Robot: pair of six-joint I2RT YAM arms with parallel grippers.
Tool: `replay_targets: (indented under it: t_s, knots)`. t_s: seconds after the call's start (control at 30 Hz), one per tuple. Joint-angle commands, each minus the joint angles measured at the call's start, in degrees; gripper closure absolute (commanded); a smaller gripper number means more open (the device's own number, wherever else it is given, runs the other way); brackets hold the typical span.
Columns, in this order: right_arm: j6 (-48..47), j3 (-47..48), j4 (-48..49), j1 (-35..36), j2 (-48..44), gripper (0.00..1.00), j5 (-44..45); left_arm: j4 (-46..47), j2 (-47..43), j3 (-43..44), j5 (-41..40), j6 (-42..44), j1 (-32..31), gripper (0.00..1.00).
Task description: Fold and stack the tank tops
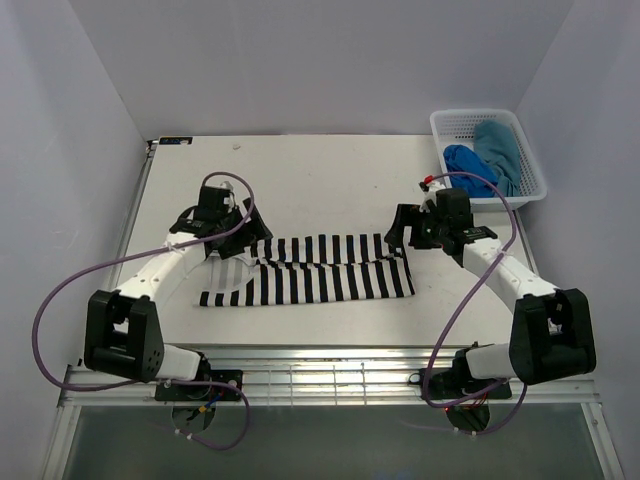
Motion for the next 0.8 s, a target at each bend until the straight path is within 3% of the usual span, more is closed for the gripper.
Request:
replay_targets:
  t_s: [0.0,0.2,0.33,0.6,0.77]
  knots:
    - [0.70,2.06,1.50,1.04,0.39,0.10,-5.15,-0.29,3.49,3.73,-0.32,-1.38,-0.21,0.02]
    - [0.00,8.03,0.36,7.37,9.51,0.10,-5.06,2.61,15.27,10.23,2.58,-1.64,-0.30,0.02]
    - [1.22,10.23,-0.17,8.69,14.72,0.10,-4.63,2.44,19.32,8.94,2.41,-2.88,-0.21,0.02]
    - [0.88,7.52,-2.19,8.34,20.35,0.10,-0.24,0.06,22.83,5.32,-7.78,-3.41,2.07,0.02]
    - [1.05,4.52,-1.93,7.20,20.09,0.10,1.00,0.33,27.57,8.65,-10.34,-1.83,4.62,0.02]
